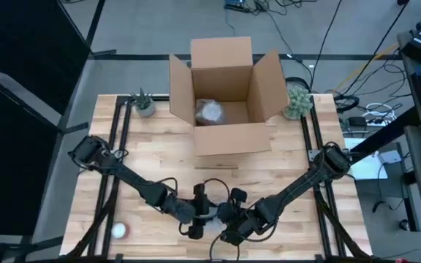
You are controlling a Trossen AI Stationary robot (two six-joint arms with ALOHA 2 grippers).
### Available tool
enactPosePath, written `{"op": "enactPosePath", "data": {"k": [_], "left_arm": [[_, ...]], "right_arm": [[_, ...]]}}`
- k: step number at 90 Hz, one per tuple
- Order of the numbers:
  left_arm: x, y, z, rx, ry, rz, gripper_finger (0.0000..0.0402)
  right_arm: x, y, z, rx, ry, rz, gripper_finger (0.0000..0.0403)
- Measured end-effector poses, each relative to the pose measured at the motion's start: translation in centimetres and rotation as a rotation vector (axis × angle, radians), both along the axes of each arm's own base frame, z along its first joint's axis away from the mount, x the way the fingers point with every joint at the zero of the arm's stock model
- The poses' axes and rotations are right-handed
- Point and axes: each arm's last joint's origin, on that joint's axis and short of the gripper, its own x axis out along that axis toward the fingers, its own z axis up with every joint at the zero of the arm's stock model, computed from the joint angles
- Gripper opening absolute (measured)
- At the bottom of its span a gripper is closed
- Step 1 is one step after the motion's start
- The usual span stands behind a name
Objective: Wrap mug
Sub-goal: Wrap the orange mug with the transparent bubble wrap
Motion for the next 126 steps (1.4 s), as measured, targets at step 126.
{"op": "enactPosePath", "data": {"k": [126], "left_arm": [[2.3,0.7,-3.0,-0.042,-0.021,0.053,0.0183]], "right_arm": [[-1.8,-0.4,6.9,0.120,0.142,0.096,0.0000]]}}
